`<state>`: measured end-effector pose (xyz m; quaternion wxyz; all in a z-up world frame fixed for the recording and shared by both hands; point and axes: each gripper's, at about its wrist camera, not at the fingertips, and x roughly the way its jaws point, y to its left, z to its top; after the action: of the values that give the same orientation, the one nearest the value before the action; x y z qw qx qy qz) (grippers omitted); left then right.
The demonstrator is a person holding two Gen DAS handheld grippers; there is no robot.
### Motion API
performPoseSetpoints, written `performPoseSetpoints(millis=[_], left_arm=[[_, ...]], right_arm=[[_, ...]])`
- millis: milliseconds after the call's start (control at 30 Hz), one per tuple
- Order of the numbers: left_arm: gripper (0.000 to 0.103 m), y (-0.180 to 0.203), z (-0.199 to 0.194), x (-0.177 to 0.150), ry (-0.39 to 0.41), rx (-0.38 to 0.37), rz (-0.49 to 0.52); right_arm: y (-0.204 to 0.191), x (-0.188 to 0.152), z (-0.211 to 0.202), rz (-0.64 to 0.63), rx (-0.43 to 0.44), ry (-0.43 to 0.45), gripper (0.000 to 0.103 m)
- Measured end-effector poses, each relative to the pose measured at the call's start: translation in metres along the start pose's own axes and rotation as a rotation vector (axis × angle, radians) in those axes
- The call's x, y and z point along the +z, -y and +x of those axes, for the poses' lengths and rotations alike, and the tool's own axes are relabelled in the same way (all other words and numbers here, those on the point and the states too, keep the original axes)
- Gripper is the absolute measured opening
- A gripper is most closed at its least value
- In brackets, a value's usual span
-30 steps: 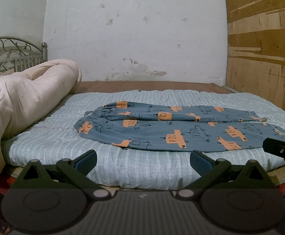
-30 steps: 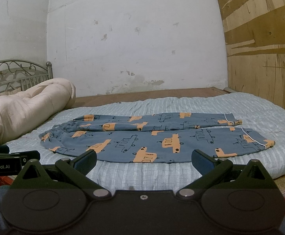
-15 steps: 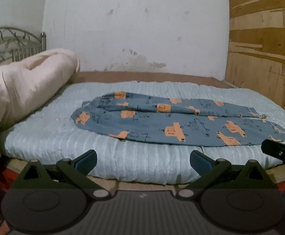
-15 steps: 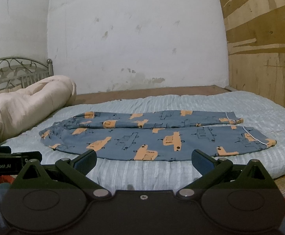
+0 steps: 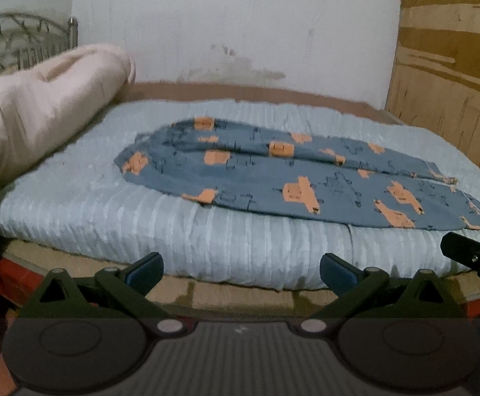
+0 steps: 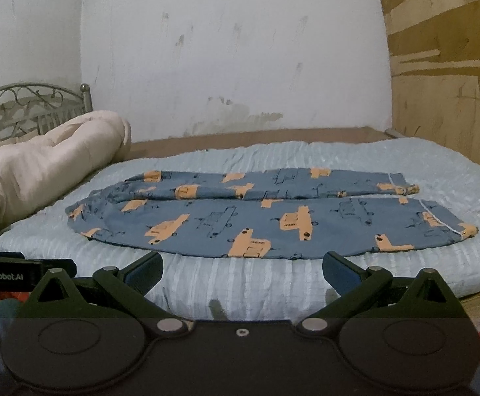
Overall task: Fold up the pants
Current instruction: 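Move both grippers down toward the waistband of the blue pants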
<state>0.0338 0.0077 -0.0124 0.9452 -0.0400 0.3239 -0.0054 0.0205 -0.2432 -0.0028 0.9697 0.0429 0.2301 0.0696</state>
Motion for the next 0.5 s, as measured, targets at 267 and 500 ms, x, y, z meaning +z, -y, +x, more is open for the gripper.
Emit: performPoseSetpoints(millis=[267,500], left_arm=[[0.102,-0.005,0.020,0.032,-0.075,-0.030,-0.043],[0.102,-0.002,0.040,0.078,-0.075,0.007,0.005]], right_arm=[[0.012,0.025,0.036,0.036,0.023,-0.145,0.102],[0.017,0.053,0.064,0.011,0.005,-0.152,0.102]])
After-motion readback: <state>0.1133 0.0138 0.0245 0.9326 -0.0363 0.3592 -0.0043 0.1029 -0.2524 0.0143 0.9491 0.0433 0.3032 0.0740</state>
